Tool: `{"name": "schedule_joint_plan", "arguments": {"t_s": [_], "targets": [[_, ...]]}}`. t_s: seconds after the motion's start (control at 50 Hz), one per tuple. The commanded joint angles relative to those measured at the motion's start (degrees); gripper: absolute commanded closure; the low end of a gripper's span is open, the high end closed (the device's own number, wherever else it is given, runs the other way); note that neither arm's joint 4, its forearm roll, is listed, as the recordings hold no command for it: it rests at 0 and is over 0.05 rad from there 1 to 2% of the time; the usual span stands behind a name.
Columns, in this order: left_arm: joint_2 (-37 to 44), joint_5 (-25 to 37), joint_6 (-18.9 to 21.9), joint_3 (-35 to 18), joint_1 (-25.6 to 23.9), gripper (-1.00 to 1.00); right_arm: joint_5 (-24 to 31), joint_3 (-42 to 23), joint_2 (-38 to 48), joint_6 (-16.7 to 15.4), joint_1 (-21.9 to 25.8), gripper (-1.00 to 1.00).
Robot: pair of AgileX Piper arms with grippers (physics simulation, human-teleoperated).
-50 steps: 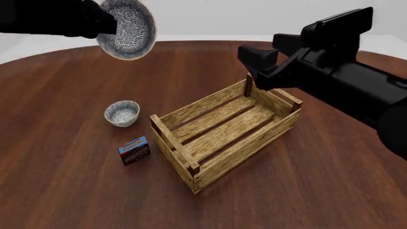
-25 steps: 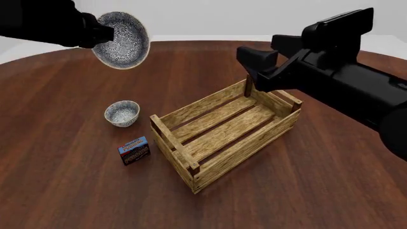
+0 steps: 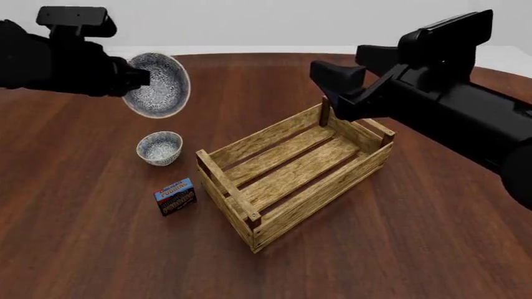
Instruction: Stack the right bowl on the left bowl and place them in the tray.
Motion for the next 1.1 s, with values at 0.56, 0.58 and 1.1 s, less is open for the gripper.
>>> {"name": "schedule_joint_plan", "arguments": {"t_s": [0.56,0.58,1.1], "targets": [[9.7,-9.2,-2.6,2.7,6.0,1.0,-0.2,0.1,0.3,-0.2,0.2,-1.0],[10.0,-9.4,-2.8,2.7,6.0,1.0,-0.2,0.0,0.3,-0.2,0.2,-1.0],[20.8,-14.2,-2.5,0.8,8.8,1.0,-0.1,-0.2,0.4,-0.2,-0.4,-1.0]]}}
